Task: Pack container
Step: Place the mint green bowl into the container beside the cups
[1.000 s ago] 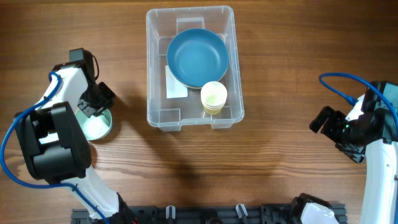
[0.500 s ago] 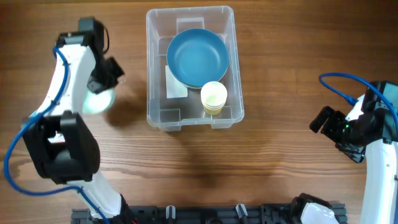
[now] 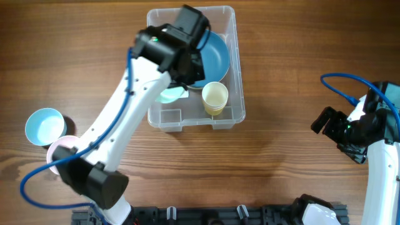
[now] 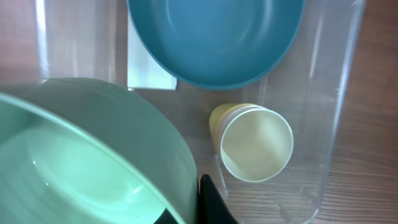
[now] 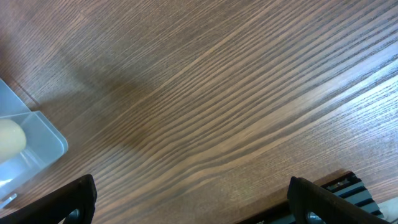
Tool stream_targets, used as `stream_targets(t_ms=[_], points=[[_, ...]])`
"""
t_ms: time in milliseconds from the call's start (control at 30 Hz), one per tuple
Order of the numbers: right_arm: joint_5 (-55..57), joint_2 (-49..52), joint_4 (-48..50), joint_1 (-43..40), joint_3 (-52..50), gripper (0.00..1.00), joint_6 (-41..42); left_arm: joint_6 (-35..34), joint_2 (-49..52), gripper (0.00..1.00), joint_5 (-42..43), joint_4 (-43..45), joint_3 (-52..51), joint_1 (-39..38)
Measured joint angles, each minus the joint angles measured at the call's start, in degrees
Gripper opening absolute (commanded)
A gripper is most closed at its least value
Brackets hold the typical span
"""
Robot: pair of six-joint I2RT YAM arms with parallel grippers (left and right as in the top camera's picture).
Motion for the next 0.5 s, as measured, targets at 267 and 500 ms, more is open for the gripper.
stream_targets(t_ms=[267,500], points=[[-0.17,0.0,0.0,0.0,0.0,1.0,0.0,-3.06,6.88,0.04,-0.02,0.46,-3.08,-1.36],[-0.17,0.0,0.0,0.0,0.0,1.0,0.0,-3.13,8.98,0.04,-0.02,2.54,-6.91,-3.41]])
